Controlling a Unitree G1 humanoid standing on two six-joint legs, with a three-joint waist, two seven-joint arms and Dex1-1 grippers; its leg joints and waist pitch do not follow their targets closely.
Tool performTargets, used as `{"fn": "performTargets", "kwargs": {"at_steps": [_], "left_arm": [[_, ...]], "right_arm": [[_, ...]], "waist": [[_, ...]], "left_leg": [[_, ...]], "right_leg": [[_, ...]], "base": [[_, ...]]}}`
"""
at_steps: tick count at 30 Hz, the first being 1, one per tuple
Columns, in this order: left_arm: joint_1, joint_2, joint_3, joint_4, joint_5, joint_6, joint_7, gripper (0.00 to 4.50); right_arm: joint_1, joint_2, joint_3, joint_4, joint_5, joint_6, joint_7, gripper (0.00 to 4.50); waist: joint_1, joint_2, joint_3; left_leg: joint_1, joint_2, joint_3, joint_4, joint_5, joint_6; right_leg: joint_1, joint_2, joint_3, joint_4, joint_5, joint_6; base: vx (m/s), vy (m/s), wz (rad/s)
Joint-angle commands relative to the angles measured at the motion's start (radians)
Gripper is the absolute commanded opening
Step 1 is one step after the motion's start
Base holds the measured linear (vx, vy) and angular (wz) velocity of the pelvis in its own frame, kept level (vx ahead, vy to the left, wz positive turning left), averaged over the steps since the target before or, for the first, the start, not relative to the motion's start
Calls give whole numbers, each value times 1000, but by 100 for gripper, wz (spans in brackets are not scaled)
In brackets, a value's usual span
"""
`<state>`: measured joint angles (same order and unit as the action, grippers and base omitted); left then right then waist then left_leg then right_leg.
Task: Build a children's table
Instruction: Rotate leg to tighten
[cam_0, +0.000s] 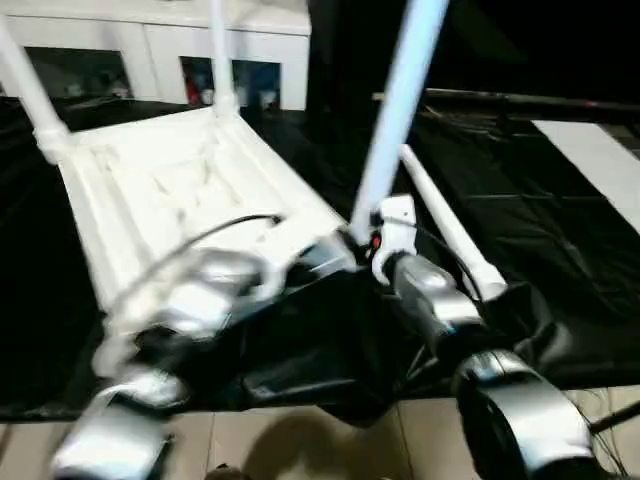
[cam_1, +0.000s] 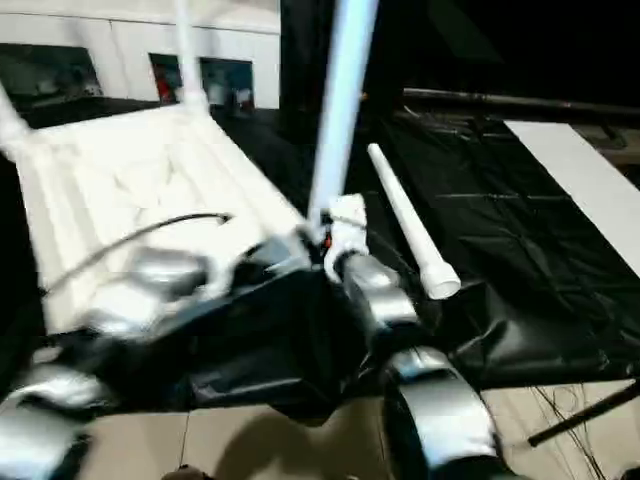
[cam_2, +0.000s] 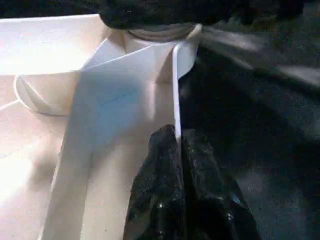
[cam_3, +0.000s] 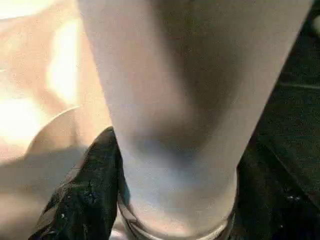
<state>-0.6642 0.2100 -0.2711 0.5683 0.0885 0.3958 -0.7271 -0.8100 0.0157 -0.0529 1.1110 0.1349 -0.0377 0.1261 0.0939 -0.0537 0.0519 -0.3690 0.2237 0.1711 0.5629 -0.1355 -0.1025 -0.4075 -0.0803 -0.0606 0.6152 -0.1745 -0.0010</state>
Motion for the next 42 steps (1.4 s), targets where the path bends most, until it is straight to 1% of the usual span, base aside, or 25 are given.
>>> {"fn": "performTargets", "kwargs": {"at_steps": [1, 2, 3, 4, 7, 8, 10, 11, 12, 13, 14, 15, 17, 19, 20, 21, 22, 23, 25, 27, 29, 30, 36, 39, 42], "left_arm": [[-11, -17, 72, 33, -8, -18, 136, 0], [-14, -32, 72, 40, -4, -23, 155, 0], [-14, -42, 71, 42, -2, -26, 164, 0], [-13, -55, 70, 40, -1, -27, 171, 0], [-4, -44, 62, 22, 1, -32, 144, 0], [-4, -40, 60, 18, -1, -32, 137, 0], [-3, -30, 57, 9, -3, -25, 119, 0], [-2, -15, 48, 4, -1, -41, 94, 0], [2, -3, 40, -5, -4, -52, 69, 0], [4, 3, 36, -10, -6, -59, 54, 0], [7, 10, 31, -15, -7, -61, 40, 0], [16, 31, 14, -29, -7, -69, -2, 0], [33, 68, -14, -49, -3, -108, -72, 0], [51, 110, -38, -65, 0, -146, -142, 0], [55, 123, -43, -67, 0, -167, -161, 0], [68, 151, -44, -83, -15, -162, -211, 0], [68, 151, -44, -83, -15, -162, -211, 0], [77, 167, -46, -94, -28, -189, -251, 0], [94, 203, -53, -120, -54, -205, -332, 0], [110, 251, -58, -149, -79, -226, -424, 0], [116, 273, -55, -159, -92, -228, -461, 0], [117, 289, -46, -162, -101, -231, -478, 0], [115, 297, -29, -149, -109, -242, -484, 0], [116, 300, -28, -147, -109, -248, -483, 0], [115, 305, -25, -148, -113, -251, -480, 0]], "right_arm": [[21, -8, -28, 63, -2, 16, -74, 265], [10, 1, -27, 76, -8, 5, -101, 265], [0, 12, -32, 83, -2, -3, -101, 265], [-12, 24, -40, 90, 8, -13, -97, 265], [-16, 31, -31, 83, 3, -43, -26, 265], [-17, 32, -34, 82, 5, -51, -10, 300], [-18, 35, -44, 71, 23, -77, 60, 335], [-15, 27, -37, 58, 21, -87, 94, 337], [-13, 17, -33, 44, 25, -84, 134, 349], [-11, 10, -31, 35, 29, -81, 161, 349], [-10, 4, -29, 28, 30, -80, 181, 359], [-5, -20, -17, 10, 28, -74, 243, 374], [10, -62, 10, -22, 17, -67, 335, 380], [29, -115, 40, -55, 3, -53, 439, 380], [35, -133, 50, -64, -1, -47, 473, 380], [52, -176, 78, -83, -23, -57, 563, 380], [52, -176, 78, -83, -23, -57, 563, 380], [63, -198, 93, -97, -29, -63, 615, 380], [81, -233, 114, -126, -32, -74, 723, 380], [109, -267, 141, -185, -13, -42, 876, 380], [123, -286, 165, -217, -6, -22, 952, 380], [135, -302, 189, -250, 0, -7, 1012, 380], [134, -302, 206, -256, -10, -17, 1042, 380], [130, -298, 205, -249, -23, -19, 1047, 380], [126, -300, 210, -248, -26, 6, 1060, 365]], "waist": [[-3, 6, -71], [0, 7, -73], [1, 3, -73], [3, 3, -74], [4, -1, -72], [5, 0, -73], [4, 0, -72], [2, 6, -71], [-8, 4, -70], [-9, 4, -72], [-12, 3, -72], [-12, 6, -70], [-11, 6, -72], [-7, 11, -72], [-7, 10, -71], [-1, 15, -72], [-3, 13, -70], [-1, 18, -70], [0, 16, -70], [3, 15, -70], [5, 18, -70], [9, 17, -70], [15, 15, -69], [15, 12, -70], [16, 13, -71]], "left_leg": [[17, -2, 10, -55, -321, -27], [16, -3, 12, -53, -297, -17], [14, -3, 13, -53, -288, -12], [10, -4, 12, -53, -268, -4], [7, -3, 13, -53, -257, 8], [7, -3, 12, -53, -256, 9], [5, -2, 12, -54, -264, 12], [5, -2, 10, -55, -274, 13], [-1, -3, 9, -57, -276, 8], [-1, -3, 8, -57, -270, 8], [-2, -3, 9, -56, -268, 11], [3, -2, 10, -55, -273, 14], [2, 0, 10, -53, -259, 23], [5, 3, 10, -52, -254, 33], [5, 4, 13, -52, -249, 33], [11, 4, 13, -51, -253, 32], [8, 5, 13, -52, -263, 30], [10, 5, 11, -53, -276, 24], [11, 6, 11, -53, -295, 19], [8, 8, 11, -54, -294, 26], [9, 9, 12, -54, -286, 29], [10, 9, 12, -53, -281, 28], [10, 8, 11, -55, -304, 7], [10, 8, 11, -54, -285, 8], [9, 7, 11, -53, -270, 12]], "right_leg": [[36, -42, 36, -74, -238, -161], [37, -42, 36, -71, -199, -167], [38, -42, 36, -70, -188, -168], [43, -42, 34, -66, -171, -167], [45, -43, 33, -67, -168, -163], [46, -44, 33, -66, -171, -162], [48, -45, 33, -68, -187, -159], [46, -46, 32, -70, -202, -158], [51, -45, 31, -71, -214, -156], [53, -46, 30, -71, -212, -155], [52, -45, 30, -71, -207, -157], [49, -45, 31, -73, -208, -165], [51, -45, 31, -71, -189, -180], [50, -43, 31, -68, -161, -199], [48, -43, 33, -67, -152, -201], [46, -42, 32, -66, -145, -212], [46, -41, 33, -64, -141, -220], [45, -42, 32, -67, -157, -223], [46, -42, 32, -68, -164, -223], [49, -41, 32, -65, -159, -225], [48, -39, 31, -64, -154, -227], [48, -38, 30, -62, -147, -231], [45, -45, 32, -65, -197, -226], [46, -44, 32, -63, -176, -228], [47, -43, 32, -60, -153, -233]], "base": [[0, 0, 0], [0, 0, 0], [0, 0, 0], [0, 0, 0], [0, 0, 0], [0, 0, 0], [0, 0, 0], [0, 0, 0], [0, 0, 0], [0, 0, 0], [0, 0, 0], [0, 0, 0], [0, 0, 0], [0, 0, 0], [0, 0, 0], [0, 0, 0], [0, 0, 0], [0, 0, 0], [0, 0, 0], [0, 0, 0], [0, 0, 0], [0, 0, 0], [0, 0, 0], [0, 0, 0], [0, 0, 0]]}}
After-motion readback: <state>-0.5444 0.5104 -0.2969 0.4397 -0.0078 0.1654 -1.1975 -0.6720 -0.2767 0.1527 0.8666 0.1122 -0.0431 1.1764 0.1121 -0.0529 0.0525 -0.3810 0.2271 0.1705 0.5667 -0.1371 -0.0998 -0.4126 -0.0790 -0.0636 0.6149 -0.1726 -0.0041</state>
